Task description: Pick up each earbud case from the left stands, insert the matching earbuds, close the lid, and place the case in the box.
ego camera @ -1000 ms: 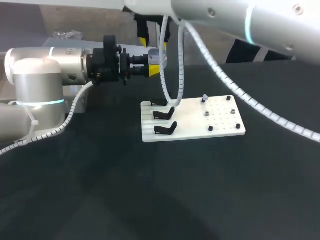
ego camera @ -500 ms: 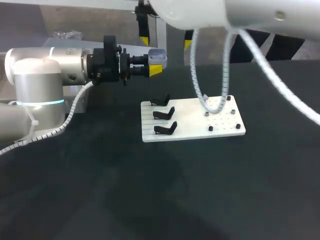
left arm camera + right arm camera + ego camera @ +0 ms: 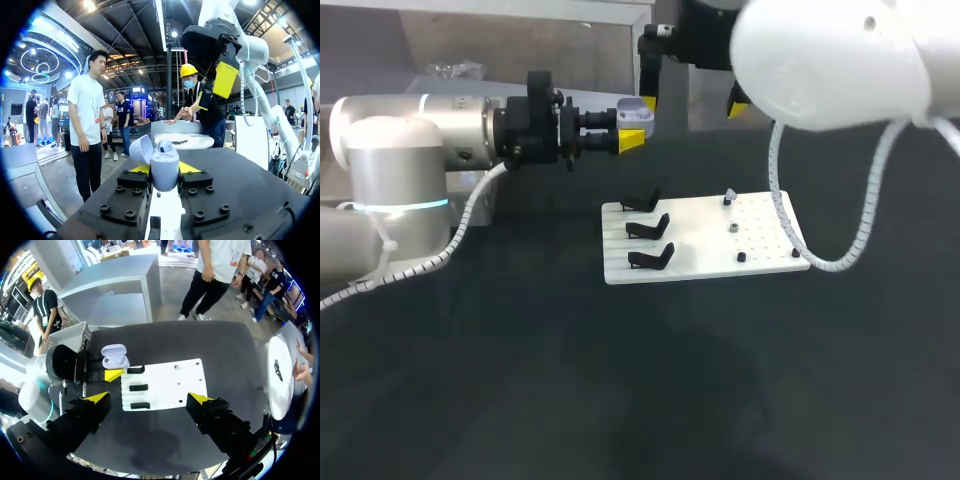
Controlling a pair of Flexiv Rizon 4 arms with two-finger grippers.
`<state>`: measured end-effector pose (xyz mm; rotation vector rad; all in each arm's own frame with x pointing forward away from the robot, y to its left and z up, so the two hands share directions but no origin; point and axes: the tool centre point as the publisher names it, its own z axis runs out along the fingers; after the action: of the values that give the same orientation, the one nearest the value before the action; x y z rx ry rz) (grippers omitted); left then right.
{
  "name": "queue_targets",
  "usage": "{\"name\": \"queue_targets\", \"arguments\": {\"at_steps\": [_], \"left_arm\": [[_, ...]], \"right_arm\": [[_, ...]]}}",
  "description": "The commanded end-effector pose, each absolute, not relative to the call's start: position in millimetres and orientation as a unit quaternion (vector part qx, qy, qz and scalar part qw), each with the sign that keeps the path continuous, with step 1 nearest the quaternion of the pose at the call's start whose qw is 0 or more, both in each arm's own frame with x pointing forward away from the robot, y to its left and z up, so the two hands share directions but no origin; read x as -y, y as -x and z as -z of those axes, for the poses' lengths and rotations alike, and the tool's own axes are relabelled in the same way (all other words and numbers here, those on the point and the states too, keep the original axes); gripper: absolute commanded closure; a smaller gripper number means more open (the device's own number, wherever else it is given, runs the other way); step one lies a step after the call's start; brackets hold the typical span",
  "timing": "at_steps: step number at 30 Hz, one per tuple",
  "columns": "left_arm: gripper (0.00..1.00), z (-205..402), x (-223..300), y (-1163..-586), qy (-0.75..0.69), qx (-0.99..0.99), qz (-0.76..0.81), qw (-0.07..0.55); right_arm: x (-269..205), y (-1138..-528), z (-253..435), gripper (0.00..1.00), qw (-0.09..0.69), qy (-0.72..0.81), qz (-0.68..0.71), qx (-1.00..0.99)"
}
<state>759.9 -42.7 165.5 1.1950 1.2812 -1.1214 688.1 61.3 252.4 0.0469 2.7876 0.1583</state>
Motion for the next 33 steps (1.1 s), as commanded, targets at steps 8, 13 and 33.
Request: {"name": "queue_targets", "arguments": {"at_steps": [8,13,33], "left_arm": [[1.0,-165.5,42.6,-760.7,-0.496,-0.531,0.465,0.506],[1.0,-165.5,42.6,-760.7,-0.496,-0.531,0.465,0.506],[1.0,-165.5,42.6,-760.7,-0.496,-0.531,0.465,0.506]], "right_arm": [[-56.9,-683.3,-249.9,0.0,0.237,-0.017,-0.072,-0.969],[-34.8,-696.8,-235.5,0.0,0.222,-0.051,-0.101,-0.969],[-5.5,-729.0,-142.7,0.0,0.126,-0.073,-0.115,-0.983]]}}
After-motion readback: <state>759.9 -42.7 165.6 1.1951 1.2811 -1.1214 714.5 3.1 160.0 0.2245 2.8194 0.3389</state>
